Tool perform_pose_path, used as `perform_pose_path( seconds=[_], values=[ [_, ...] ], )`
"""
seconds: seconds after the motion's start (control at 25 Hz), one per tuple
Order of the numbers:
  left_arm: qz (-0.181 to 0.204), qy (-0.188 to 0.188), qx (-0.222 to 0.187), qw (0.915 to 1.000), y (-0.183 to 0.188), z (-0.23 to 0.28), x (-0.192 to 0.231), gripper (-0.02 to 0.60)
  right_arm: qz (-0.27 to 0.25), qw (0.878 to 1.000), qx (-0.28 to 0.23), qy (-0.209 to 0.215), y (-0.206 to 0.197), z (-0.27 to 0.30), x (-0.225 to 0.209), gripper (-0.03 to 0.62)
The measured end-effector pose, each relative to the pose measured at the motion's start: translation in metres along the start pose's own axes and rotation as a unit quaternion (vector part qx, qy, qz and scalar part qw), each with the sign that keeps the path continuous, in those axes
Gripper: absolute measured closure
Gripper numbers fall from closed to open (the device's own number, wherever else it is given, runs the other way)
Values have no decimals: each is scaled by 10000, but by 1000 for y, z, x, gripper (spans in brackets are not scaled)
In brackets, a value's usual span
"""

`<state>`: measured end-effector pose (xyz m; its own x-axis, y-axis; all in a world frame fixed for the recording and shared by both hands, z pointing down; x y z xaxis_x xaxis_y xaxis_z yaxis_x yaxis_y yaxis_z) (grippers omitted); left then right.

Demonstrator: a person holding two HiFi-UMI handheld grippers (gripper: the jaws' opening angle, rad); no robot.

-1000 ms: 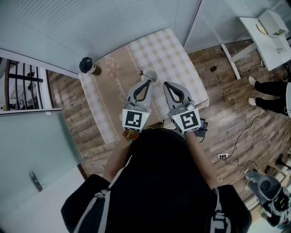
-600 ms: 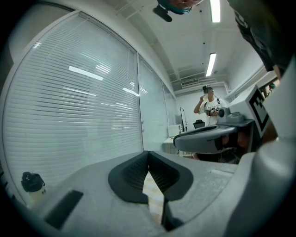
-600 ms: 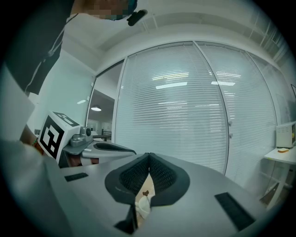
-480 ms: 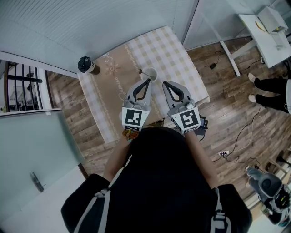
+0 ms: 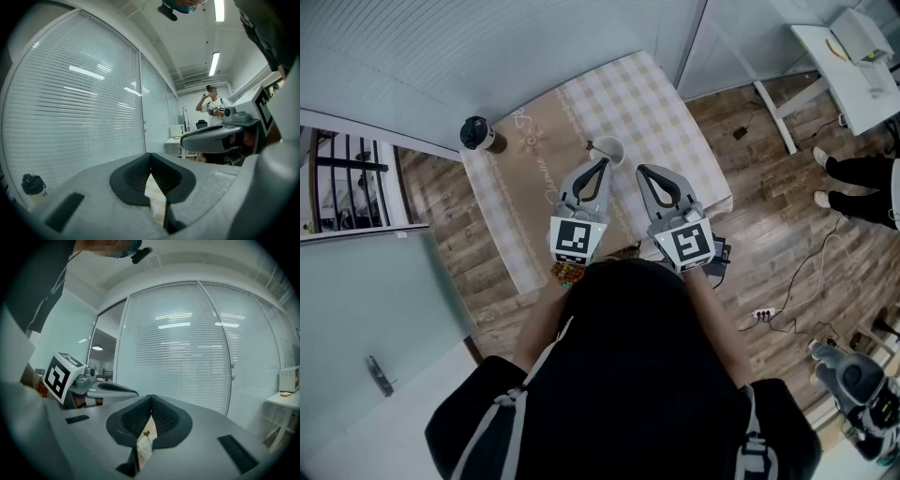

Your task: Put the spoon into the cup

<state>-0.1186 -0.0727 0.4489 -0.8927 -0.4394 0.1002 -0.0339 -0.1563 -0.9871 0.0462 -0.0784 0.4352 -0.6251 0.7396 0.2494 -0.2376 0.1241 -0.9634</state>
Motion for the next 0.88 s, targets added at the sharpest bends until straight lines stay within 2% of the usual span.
perform_pose_path(
  seconds=[0.88],
  values=[
    [-43,69,144,9999,-13,-3,6,565,42,10000,39,3,-3,-3,3,586]
  ],
)
Point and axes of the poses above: the fingertips, and each gripper's own axes: z forward along the fingers, x to its left, y out of its top, the point moved 9 cm from there along -z, backward along the fingers, and after that the axes turned 12 degrees about -z, right-handed, at the moved point
